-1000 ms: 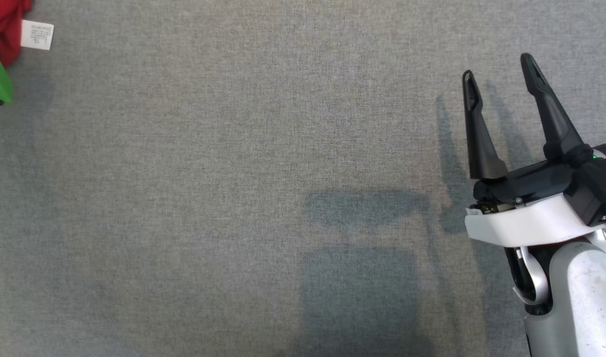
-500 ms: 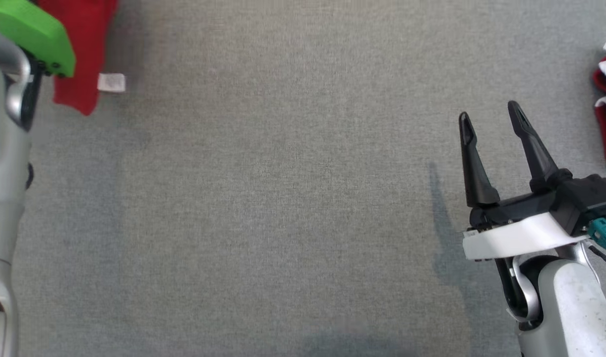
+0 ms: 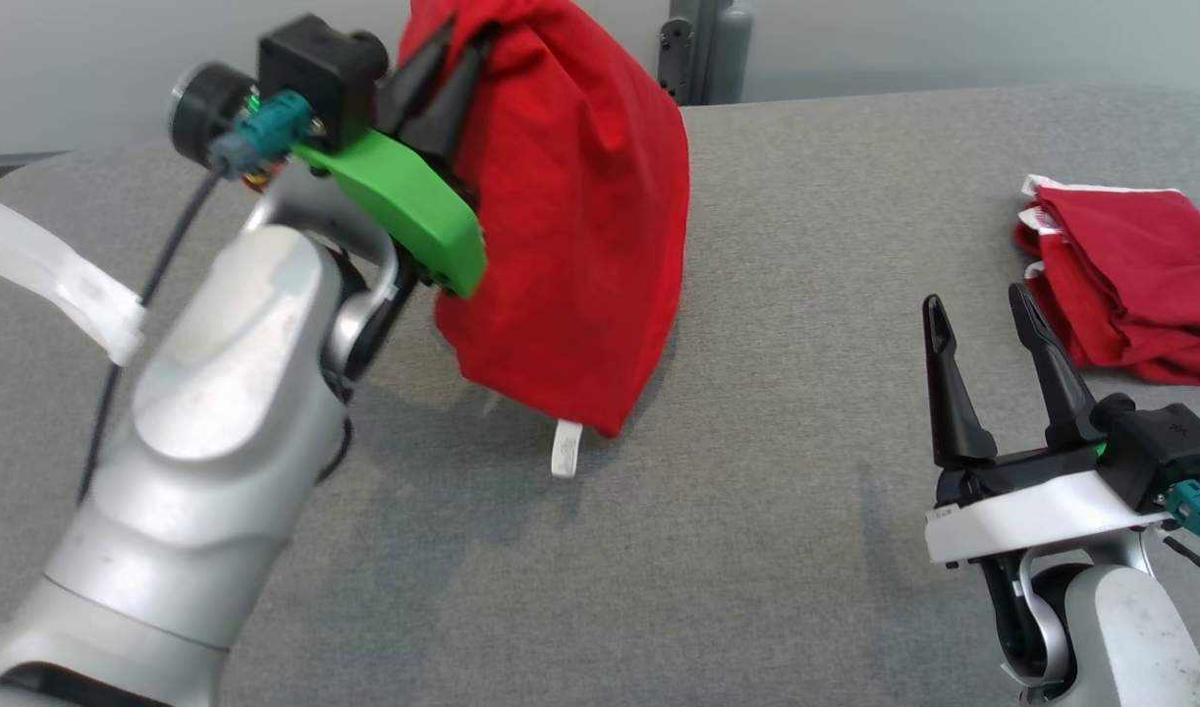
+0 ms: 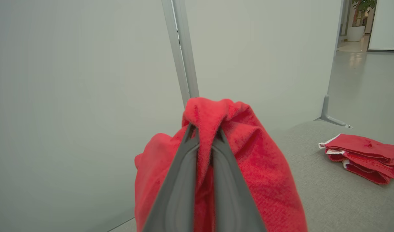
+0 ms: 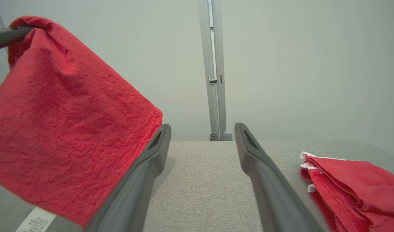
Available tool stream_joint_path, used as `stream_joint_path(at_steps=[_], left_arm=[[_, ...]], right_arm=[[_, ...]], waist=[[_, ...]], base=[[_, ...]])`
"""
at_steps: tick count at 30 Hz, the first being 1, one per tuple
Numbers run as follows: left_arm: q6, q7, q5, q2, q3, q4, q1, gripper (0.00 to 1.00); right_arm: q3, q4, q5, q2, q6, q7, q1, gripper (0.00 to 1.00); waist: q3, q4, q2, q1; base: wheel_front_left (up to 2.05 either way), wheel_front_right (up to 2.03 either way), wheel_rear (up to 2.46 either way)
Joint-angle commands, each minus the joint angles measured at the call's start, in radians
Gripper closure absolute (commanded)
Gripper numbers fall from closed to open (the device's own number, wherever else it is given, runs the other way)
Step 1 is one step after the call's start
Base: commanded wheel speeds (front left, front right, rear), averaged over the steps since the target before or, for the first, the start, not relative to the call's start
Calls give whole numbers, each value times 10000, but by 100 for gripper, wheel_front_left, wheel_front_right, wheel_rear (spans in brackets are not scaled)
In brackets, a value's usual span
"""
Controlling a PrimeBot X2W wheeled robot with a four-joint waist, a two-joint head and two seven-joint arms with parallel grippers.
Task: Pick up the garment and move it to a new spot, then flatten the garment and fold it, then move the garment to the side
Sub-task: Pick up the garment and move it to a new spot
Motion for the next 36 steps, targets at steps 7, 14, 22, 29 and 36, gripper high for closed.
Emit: stream_joint_path(at_steps=[7,14,22,29,36], left_arm=[[612,-498,-523,-785,-107,651,1559,100],[1244,-1601,-340,-598,354,2757,1577,100],[1442,-2004,-377,-688,832,4518,1670,0],[1260,-2027,-68,-707,1238,4448,2057,0],[1014,-2032,263,-671,1722,3758,2991,0]], right_arm=[[173,318,211,-14,1,-246,-267,0],[362,589,268,-15,1,-454,-551,0],[385,934,230,-11,1,-559,-545,0],[282,1166,145,-11,1,-537,-307,0],[163,1409,-27,-14,1,-482,-6,0]], waist=[[319,-1171,0,1],[847,-1738,0,1],[739,-1872,0,1],[176,-1443,0,1],[-653,-825,0,1]], base=[[0,0,0],[0,0,0],[0,0,0],[0,0,0],[0,0,0]])
